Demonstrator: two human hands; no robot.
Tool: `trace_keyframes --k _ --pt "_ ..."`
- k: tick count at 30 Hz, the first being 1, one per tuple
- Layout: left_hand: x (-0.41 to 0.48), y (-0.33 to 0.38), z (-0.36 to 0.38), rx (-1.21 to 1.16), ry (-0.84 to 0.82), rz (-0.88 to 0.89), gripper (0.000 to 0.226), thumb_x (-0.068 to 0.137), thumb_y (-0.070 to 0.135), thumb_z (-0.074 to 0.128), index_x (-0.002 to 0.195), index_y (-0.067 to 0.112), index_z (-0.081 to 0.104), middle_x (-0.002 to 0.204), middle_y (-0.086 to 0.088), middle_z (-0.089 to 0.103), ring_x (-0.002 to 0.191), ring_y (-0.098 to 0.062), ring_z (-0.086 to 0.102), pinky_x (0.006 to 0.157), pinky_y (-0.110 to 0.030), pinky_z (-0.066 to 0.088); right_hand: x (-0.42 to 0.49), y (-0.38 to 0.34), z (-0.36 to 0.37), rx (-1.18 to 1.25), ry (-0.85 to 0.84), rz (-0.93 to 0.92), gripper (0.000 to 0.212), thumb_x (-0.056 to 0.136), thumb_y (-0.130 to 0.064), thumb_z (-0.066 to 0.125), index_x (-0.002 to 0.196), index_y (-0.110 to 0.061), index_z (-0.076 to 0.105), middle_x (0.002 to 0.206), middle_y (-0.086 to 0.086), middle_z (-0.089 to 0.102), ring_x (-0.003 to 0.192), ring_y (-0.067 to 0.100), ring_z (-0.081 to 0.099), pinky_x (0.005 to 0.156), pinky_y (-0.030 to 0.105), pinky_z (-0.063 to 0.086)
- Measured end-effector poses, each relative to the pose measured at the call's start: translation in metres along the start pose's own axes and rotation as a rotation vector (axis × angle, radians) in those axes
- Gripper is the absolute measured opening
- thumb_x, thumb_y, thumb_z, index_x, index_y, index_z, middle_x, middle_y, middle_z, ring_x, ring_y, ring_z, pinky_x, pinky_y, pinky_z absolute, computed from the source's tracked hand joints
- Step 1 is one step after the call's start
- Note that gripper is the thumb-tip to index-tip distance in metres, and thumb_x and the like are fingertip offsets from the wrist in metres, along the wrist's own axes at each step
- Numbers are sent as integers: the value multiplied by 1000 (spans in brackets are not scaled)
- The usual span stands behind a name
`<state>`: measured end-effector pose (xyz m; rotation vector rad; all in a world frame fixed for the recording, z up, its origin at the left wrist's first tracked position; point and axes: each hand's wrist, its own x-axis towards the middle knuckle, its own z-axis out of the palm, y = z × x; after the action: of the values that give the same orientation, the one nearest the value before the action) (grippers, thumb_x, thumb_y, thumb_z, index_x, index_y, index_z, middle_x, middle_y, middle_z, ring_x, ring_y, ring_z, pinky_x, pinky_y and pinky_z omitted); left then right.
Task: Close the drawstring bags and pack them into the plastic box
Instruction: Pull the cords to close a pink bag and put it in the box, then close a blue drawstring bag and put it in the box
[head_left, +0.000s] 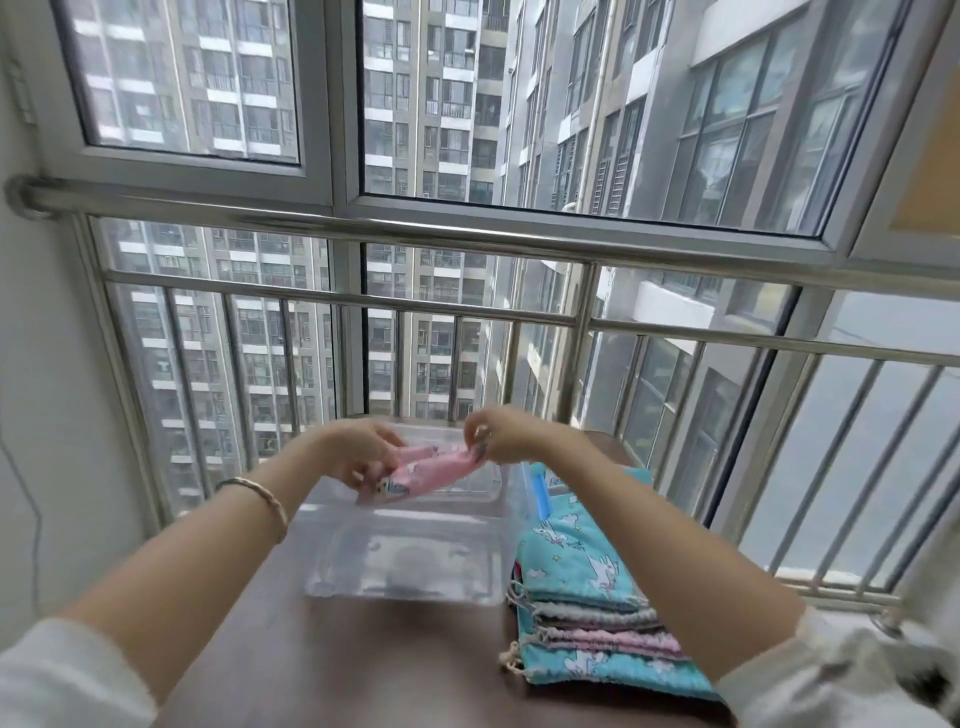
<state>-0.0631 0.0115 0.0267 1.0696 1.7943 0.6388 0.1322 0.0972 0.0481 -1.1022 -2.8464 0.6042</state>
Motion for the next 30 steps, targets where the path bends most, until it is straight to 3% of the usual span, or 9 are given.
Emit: trace_keyframes --k 5,7,9,11,14,19,23,26,30 --pt "33 -14 17 550 -7 -123 52 87 -4 55 134 16 50 119 -13 62 93 -23 62 92 -38 53 39 2 52 -378 -254 54 18 87 -8 65 105 -5 68 94 7 69 81 22 65 70 34 57" --pt "37 -15 29 761 -16 -108 51 90 0 49 137 20 49 132 -8 55 106 -23 60 94 -30 51 43 2 66 -560 -319 67 13 89 -5 52 97 -4 63 93 8 65 82 28 62 62 33 50" --pt "43 -18 39 865 -88 -129 50 92 1 46 138 22 50 137 -8 51 114 -24 60 92 -28 51 41 -1 70 -625 -412 142 28 95 -8 39 114 -6 59 117 11 62 88 28 57 62 31 44" --pt "53 -19 43 819 -191 -231 48 92 6 54 138 18 48 130 -19 57 108 -31 65 90 -38 55 45 1 67 -505 -519 248 39 100 -16 33 133 -3 49 132 11 55 100 26 58 74 30 49" --pt "60 -14 48 834 -221 -291 53 89 14 61 139 11 44 124 -23 60 103 -32 67 81 -40 58 50 2 67 -332 -612 293 44 100 -27 43 135 -2 48 137 14 53 118 28 57 100 38 48" --pt "66 -11 57 766 -336 -294 51 91 15 60 139 13 45 131 -20 57 103 -23 67 85 -38 56 43 5 74 -367 -414 327 43 99 -27 39 134 -4 48 136 13 51 122 27 52 98 34 42" --pt "69 -15 56 734 -321 -253 44 92 13 59 135 15 51 136 -13 54 85 -16 69 68 -28 58 40 7 72 -308 -437 318 44 100 -23 38 137 -1 44 136 14 49 120 29 52 98 35 44" --pt "66 -11 58 727 -123 -132 33 91 13 58 124 15 61 123 -9 62 91 -18 67 66 -25 57 41 8 68 -135 -453 214 36 98 -13 47 130 1 52 127 15 57 108 28 59 94 36 51" --pt "54 16 69 558 200 179 24 93 6 48 112 4 63 96 -9 67 80 -20 64 67 -28 58 23 9 27 203 -123 115 31 95 5 41 117 3 63 102 17 67 86 22 61 87 34 55"
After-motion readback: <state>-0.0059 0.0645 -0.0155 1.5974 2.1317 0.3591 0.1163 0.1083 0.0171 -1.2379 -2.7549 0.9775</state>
